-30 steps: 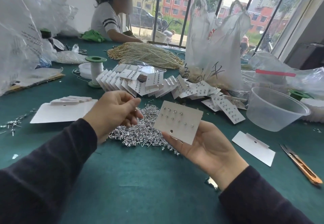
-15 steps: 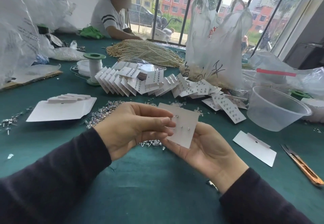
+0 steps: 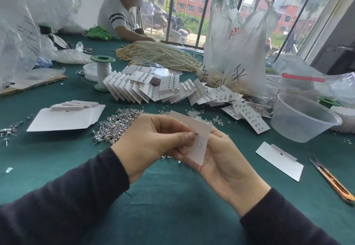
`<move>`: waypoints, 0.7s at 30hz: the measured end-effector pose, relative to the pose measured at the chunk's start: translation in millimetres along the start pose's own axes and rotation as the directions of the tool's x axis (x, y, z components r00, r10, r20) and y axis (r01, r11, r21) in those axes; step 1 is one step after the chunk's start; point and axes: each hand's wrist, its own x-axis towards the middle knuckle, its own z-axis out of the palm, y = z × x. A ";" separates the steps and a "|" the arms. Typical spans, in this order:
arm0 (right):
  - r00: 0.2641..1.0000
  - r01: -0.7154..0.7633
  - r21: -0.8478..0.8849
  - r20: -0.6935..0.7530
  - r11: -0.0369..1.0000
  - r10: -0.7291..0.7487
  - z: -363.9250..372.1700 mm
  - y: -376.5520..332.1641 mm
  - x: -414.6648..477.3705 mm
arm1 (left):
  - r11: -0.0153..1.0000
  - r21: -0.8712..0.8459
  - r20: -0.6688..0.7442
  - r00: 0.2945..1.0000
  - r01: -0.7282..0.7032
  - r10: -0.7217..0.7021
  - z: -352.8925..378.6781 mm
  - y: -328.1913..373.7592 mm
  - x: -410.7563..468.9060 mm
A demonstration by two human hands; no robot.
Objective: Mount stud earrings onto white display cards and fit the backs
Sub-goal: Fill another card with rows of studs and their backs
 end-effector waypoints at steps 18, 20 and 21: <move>0.977 0.025 0.149 -0.213 0.989 0.008 -13.1 -9.7 4.7 | 0.438 0.777 0.481 0.875 -0.452 0.050 6.7 -16.0 -10.4; 0.975 0.013 0.148 -0.219 0.989 0.020 -13.7 -9.1 4.7 | 0.421 0.775 0.485 0.871 -0.472 0.084 12.8 -20.9 -9.7; 0.974 0.007 0.148 -0.223 0.989 0.026 -13.9 -8.9 5.0 | 0.427 0.770 0.481 0.871 -0.474 0.101 13.5 -22.3 -9.0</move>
